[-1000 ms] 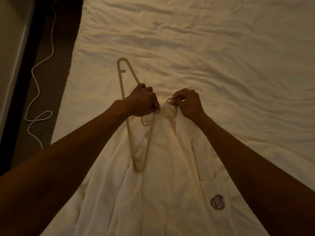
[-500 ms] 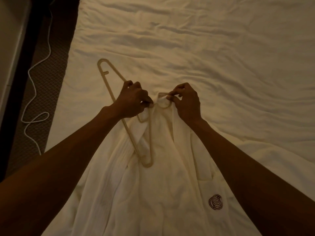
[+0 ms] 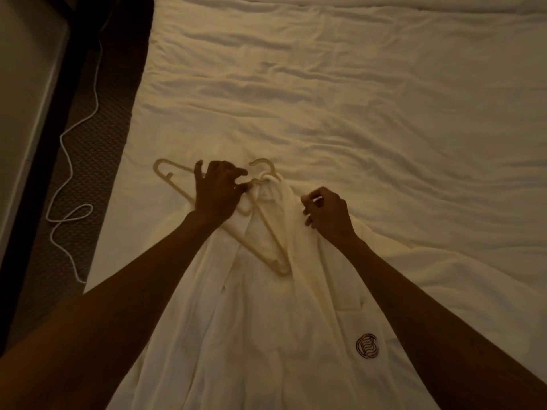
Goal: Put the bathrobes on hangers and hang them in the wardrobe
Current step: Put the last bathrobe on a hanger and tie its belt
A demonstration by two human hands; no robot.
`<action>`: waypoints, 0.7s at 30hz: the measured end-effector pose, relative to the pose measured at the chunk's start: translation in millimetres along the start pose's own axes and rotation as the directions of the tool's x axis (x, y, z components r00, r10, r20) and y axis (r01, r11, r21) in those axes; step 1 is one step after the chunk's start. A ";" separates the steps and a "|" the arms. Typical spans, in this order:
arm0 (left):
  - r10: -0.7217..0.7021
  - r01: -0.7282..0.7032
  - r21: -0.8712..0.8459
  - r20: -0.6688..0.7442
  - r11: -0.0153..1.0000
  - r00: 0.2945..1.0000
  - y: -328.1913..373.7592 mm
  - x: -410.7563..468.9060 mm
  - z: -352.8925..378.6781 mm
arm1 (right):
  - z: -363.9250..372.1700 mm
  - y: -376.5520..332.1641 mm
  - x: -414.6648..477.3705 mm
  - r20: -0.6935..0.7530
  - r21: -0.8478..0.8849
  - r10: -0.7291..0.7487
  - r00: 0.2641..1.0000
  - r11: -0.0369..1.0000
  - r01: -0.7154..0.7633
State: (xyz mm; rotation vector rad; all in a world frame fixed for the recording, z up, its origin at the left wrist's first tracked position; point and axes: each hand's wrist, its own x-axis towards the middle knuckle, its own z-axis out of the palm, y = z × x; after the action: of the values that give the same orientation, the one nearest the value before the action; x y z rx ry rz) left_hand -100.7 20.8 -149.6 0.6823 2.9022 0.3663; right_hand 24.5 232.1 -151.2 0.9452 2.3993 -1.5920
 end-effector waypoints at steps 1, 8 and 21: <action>0.076 -0.076 -0.017 -0.037 0.997 0.996 2.5 -6.2 -0.3 | -2.7 0.3 -8.1 0.041 0.056 0.038 0.998 0.998 -0.040; 0.339 -0.326 -0.124 0.114 0.937 0.934 13.3 -79.1 1.2 | -3.2 27.7 -56.7 0.282 -0.238 0.175 0.943 0.965 -0.108; 0.250 -0.271 0.010 0.358 0.962 0.900 -2.1 -123.9 -11.6 | 19.2 58.4 -121.0 0.059 -0.535 0.141 0.988 0.840 -0.088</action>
State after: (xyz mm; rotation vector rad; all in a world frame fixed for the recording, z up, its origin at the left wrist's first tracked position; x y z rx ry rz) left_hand 6.2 -39.6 -129.3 1.0348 2.4927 0.1617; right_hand 148.8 177.9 -156.0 0.8485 2.4509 -0.8227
